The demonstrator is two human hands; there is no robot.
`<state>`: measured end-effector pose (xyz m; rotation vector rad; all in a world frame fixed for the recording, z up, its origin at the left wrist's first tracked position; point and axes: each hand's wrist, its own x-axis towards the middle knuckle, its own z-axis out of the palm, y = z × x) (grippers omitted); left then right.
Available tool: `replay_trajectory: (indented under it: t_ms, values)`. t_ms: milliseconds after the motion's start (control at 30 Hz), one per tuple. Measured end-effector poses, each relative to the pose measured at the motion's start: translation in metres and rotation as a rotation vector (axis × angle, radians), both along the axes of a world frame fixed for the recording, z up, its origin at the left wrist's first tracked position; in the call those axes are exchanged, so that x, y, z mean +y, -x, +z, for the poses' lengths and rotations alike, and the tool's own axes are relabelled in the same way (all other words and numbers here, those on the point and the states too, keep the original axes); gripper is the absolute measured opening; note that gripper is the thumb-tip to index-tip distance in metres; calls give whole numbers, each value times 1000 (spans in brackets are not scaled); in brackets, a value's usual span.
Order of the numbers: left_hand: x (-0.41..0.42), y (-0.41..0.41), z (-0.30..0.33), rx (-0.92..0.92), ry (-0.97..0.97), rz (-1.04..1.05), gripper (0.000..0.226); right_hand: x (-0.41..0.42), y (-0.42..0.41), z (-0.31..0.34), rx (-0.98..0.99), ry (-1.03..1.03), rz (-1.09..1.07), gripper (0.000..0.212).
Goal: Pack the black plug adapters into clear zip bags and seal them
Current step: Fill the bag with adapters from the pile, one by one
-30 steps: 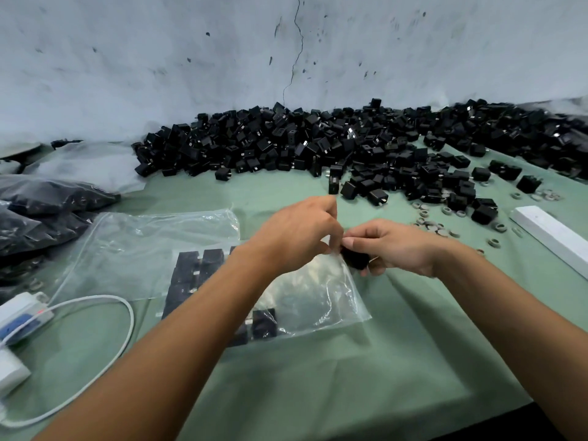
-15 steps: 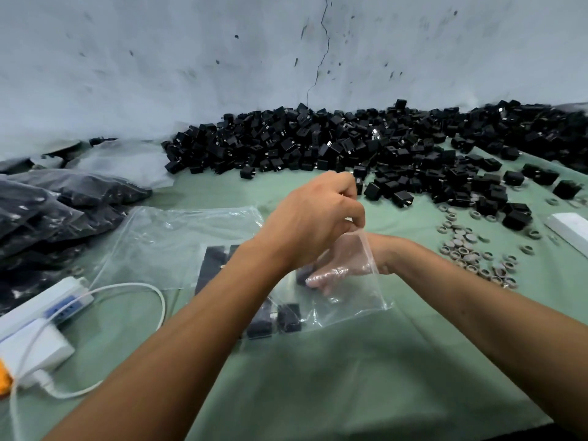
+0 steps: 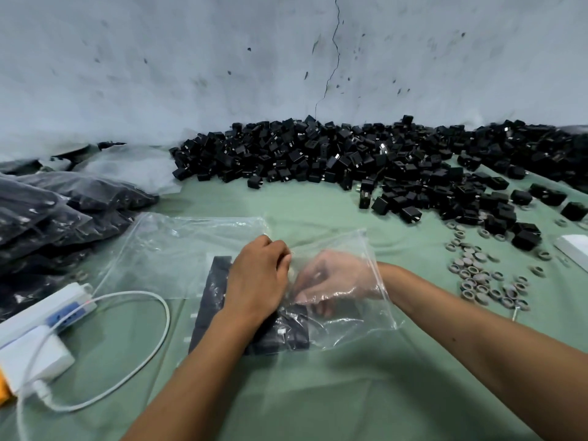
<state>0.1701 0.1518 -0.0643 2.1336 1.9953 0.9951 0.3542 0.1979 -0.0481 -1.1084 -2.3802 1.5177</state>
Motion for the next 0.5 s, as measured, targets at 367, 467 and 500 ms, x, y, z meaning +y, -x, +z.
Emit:
replay_trajectory:
  t_ms: [367,467,500]
  values:
    - [1,1,-6,88,-2,-6,43,5,-44,11,100,-99,-121,11]
    - [-4,0,-6,-14,-35,-40,48,20,-85,17,116,-90,-381,20]
    - [-5,1,-5,-25,-56,-42,47,27,-93,16,114,-121,-521,22]
